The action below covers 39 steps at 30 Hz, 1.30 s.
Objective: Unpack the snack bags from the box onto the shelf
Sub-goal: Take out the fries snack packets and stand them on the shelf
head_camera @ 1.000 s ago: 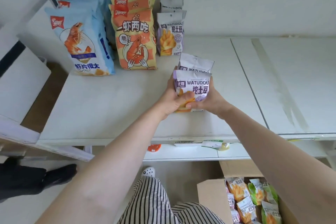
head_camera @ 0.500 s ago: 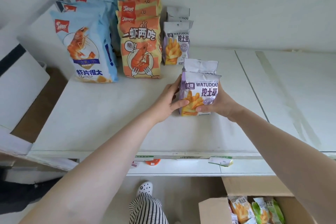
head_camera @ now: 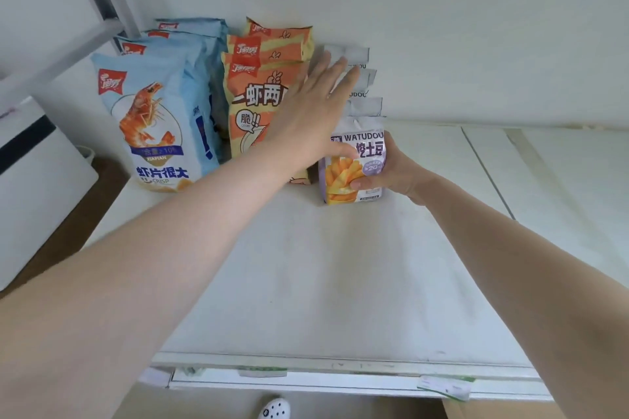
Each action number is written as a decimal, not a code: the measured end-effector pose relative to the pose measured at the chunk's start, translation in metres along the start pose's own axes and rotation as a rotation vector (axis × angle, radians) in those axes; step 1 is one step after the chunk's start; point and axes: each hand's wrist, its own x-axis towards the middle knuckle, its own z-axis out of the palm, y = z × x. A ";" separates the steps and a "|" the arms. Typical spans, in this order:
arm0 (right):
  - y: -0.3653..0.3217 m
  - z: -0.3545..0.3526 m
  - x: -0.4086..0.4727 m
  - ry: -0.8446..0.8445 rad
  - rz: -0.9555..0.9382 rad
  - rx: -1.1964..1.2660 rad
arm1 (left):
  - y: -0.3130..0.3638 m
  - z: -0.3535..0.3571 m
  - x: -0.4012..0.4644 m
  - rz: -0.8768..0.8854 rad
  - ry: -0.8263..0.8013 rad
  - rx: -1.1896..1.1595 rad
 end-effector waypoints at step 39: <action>0.012 0.050 -0.017 0.273 -0.182 0.103 | -0.026 0.018 0.031 0.203 -0.304 0.171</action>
